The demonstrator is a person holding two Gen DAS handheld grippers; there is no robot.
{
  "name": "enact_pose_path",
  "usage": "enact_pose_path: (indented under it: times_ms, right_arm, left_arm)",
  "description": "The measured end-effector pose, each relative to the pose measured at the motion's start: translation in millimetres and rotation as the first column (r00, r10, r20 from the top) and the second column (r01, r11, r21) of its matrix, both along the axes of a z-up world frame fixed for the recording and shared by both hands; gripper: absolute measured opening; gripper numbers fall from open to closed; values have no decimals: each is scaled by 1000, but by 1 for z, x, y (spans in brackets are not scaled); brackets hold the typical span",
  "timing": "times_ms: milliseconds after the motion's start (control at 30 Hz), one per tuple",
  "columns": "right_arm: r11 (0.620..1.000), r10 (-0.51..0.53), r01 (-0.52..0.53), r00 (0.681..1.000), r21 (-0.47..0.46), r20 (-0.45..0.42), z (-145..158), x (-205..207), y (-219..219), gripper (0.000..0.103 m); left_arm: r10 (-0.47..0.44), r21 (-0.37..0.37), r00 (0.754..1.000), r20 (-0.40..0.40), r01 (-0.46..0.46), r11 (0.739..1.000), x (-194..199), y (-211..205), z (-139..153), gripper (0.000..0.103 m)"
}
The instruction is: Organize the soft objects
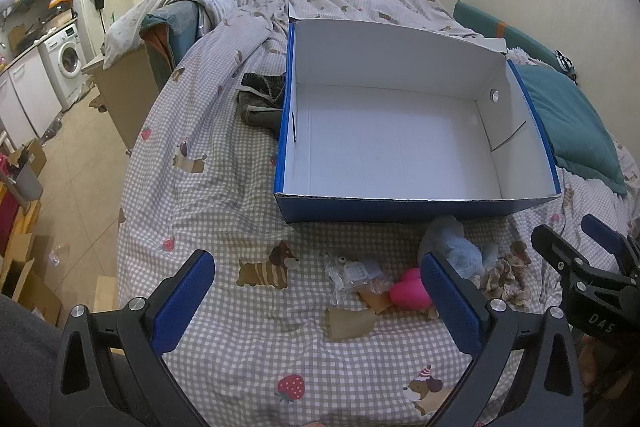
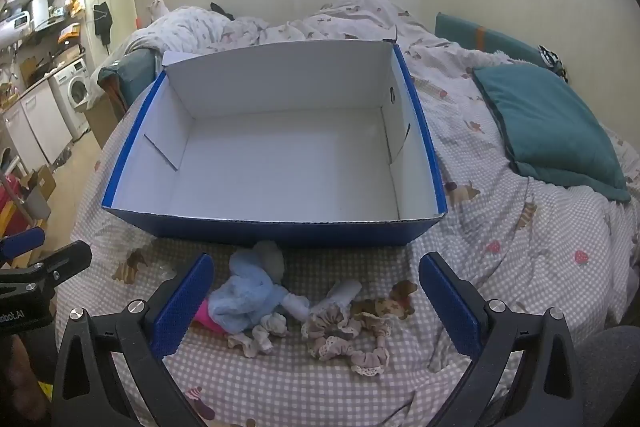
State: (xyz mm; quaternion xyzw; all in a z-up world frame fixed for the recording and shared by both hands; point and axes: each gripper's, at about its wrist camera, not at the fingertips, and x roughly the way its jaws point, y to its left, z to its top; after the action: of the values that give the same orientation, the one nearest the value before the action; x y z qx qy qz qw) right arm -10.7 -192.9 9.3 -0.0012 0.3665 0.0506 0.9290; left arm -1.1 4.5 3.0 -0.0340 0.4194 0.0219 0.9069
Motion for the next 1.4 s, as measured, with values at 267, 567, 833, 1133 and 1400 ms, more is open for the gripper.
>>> enact_pose_path:
  times_ms: [267, 567, 833, 1133, 1400]
  right_arm:
    - [1000, -1, 1, 1000, -1, -2, -4, -1, 1, 103]
    - [1000, 2, -2, 1000, -5, -5, -3, 0, 2, 103]
    - [1000, 3, -3, 1000, -9, -4, -3, 0, 2, 103]
    - [1000, 3, -3, 1000, -11, 2, -4, 0, 2, 103]
    - [1000, 1, -1, 1000, -16, 1, -2, 0, 2, 103]
  left_arm:
    - [8, 10, 1000, -7, -8, 1000, 2, -3, -5, 103]
    - [9, 8, 1000, -8, -9, 1000, 2, -3, -7, 103]
    - [7, 6, 1000, -6, -7, 1000, 2, -3, -7, 103]
    - [4, 20, 1000, -9, -4, 1000, 0, -5, -10, 103]
    - [4, 21, 1000, -6, -4, 1000, 0, -6, -7, 103]
